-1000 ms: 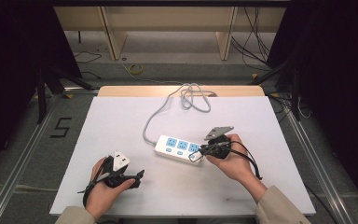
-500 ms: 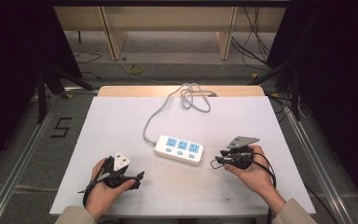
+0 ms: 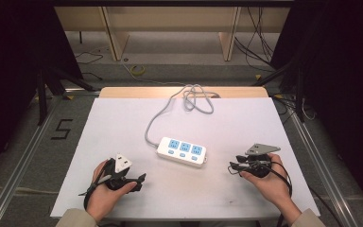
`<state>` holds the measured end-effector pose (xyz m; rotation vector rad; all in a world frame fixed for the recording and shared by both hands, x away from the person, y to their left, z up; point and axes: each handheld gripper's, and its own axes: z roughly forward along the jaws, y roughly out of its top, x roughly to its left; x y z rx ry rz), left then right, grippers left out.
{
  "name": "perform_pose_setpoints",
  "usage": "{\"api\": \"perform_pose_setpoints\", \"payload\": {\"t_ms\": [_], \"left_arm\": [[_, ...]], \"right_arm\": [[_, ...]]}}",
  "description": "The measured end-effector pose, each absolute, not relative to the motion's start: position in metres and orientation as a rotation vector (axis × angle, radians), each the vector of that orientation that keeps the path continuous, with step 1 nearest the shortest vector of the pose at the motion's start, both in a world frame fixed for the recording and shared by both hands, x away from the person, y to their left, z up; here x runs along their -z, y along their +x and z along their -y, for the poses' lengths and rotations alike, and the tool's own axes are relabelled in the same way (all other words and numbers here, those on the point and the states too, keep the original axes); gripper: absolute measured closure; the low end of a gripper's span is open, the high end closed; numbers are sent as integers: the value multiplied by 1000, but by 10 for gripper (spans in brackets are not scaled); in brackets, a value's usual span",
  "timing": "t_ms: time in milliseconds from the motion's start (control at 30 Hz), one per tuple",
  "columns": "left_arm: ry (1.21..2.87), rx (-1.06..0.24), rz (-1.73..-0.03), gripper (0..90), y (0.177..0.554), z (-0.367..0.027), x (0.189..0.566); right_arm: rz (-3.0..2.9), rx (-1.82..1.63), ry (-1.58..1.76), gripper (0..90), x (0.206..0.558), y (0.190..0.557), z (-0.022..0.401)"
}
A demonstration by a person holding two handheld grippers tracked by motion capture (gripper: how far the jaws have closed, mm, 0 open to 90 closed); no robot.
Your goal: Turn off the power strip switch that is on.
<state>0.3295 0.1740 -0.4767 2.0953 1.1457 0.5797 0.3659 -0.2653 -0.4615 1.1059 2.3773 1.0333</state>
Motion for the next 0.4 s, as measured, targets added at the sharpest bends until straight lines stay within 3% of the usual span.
{"api": "perform_pose_setpoints", "payload": {"t_ms": [400], "left_arm": [[2087,-582,-1152,155,332,-174,477]], "right_arm": [[-2334,-1050,1127,510,464,366,277]]}}
